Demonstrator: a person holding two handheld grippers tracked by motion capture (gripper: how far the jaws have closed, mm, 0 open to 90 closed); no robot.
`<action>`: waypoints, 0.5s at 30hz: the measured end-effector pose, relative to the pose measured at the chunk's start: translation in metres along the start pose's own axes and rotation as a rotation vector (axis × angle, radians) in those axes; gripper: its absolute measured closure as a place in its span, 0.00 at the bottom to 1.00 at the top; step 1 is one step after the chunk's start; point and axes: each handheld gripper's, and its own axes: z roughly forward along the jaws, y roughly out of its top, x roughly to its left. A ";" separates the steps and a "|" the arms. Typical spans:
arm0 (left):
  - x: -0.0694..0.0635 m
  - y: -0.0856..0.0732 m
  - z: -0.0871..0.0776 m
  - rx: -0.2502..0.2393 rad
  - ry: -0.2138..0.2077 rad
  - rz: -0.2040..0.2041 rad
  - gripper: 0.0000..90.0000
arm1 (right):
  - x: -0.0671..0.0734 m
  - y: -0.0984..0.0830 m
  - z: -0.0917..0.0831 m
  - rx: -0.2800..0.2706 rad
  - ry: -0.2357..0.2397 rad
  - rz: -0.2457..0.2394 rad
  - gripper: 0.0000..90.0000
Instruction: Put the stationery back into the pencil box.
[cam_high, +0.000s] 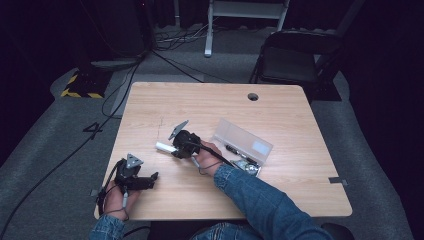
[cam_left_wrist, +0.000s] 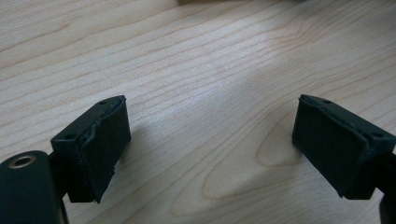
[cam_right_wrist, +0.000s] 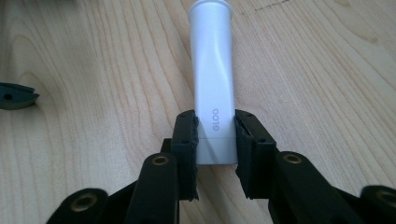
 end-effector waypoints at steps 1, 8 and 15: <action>0.000 0.000 0.000 0.000 0.000 0.000 0.13 | 0.000 0.000 -0.005 -0.013 0.005 0.004 0.79; 0.000 0.000 0.000 -0.001 0.000 -0.001 0.13 | 0.001 0.000 -0.022 -0.039 0.013 0.001 0.79; 0.000 0.000 0.000 0.000 -0.001 0.005 0.13 | 0.003 -0.002 -0.039 -0.068 0.019 -0.007 0.79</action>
